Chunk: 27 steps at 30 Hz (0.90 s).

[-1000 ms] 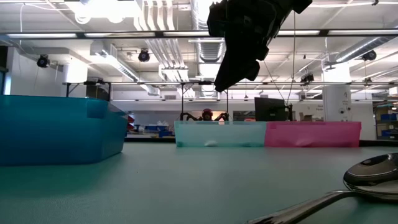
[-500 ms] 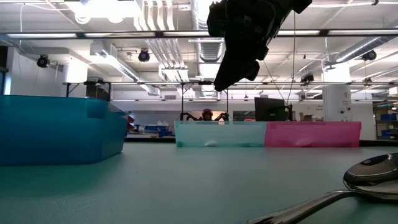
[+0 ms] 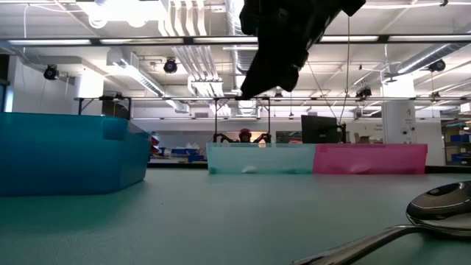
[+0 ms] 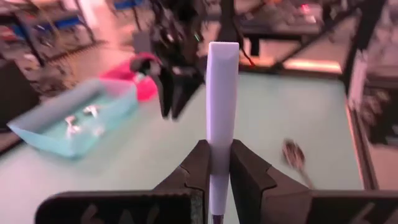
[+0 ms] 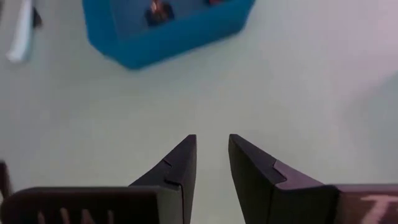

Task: Sort silverware by color (type)
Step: Put the light blue spoon into the teal bin

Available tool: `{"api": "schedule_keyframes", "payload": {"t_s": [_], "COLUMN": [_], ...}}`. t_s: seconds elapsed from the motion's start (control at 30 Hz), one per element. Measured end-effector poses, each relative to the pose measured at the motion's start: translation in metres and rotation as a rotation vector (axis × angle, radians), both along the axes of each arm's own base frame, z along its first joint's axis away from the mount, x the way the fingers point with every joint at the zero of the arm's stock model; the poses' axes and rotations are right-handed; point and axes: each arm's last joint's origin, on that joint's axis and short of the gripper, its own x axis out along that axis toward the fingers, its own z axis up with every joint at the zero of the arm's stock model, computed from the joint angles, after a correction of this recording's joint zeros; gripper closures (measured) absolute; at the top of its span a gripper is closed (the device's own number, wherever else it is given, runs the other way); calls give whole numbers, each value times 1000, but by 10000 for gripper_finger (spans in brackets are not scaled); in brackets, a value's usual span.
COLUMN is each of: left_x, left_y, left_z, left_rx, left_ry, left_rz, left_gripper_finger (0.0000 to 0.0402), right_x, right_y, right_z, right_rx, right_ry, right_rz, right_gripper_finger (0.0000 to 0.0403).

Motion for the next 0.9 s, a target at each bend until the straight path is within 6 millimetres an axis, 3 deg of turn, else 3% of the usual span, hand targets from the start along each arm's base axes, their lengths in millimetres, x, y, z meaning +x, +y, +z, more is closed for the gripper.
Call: {"api": "schedule_keyframes", "payload": {"t_s": [0.2, 0.4, 0.63, 0.9], "left_x": [19, 31, 6, -20], "left_y": [17, 50, 94, 149], "left_z": [5, 4, -3, -27], "left_rx": [46, 93, 46, -29], "left_ry": [-76, -59, -117, -175], "left_rz": [106, 219, 294, 400], "left_gripper_finger": [380, 380, 380, 380], "right_x": [6, 12, 19, 20], "right_y": [1, 0, -10, -54], "right_z": [6, 13, 22, 22], "right_rx": [52, 80, 69, 1], "right_ry": [-83, -180, -288, -292], "right_rz": [-42, -55, -53, -121], "right_gripper_finger": [327, 328, 319, 259]}}
